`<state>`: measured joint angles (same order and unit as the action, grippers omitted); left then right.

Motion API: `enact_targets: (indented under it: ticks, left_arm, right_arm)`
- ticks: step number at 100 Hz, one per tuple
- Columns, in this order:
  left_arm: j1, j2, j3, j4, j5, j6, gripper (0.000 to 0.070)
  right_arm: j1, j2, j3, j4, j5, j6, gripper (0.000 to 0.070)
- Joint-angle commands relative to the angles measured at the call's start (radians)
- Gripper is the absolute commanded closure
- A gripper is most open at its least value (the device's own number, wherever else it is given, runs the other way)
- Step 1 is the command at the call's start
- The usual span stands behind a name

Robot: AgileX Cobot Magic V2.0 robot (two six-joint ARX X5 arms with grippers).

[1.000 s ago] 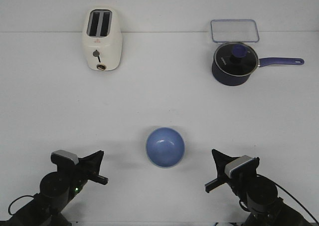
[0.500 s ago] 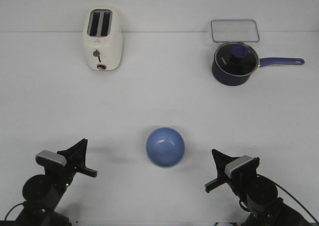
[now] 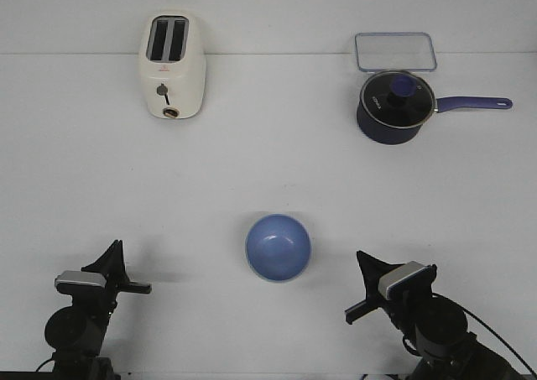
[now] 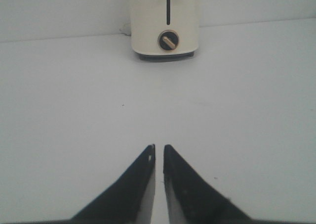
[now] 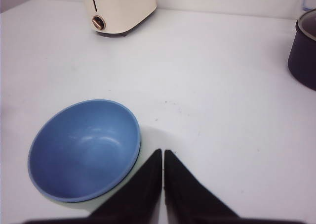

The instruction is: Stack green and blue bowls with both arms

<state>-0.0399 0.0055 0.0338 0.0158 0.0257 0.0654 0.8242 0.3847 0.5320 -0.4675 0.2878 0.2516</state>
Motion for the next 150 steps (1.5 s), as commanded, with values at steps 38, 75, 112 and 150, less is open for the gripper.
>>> enact_targets:
  ticks: [38,75,112,150]
  left_arm:
    - [0.000,-0.003,-0.020,-0.004,0.001,0.011,0.0685]
    - [0.000,-0.003,-0.020,-0.004,0.001,0.011,0.0685]
    - [0.000,-0.003,-0.020,-0.004,0.001,0.011,0.0685]
    - [0.000,-0.003,-0.019,-0.004,0.001,0.011,0.0685]
  right_arm:
    - [0.009,0.000,0.005,0.011,0.001,0.013,0.0693]
    - [0.000,-0.015,0.005,0.026,0.077,-0.022,0.0693]
    - [-0.615,-0.184,-0.249,0.281,-0.180,-0.155,0.0693]
    - [-0.794,-0.383,-0.519,0.358,-0.209,-0.158,0.0693]
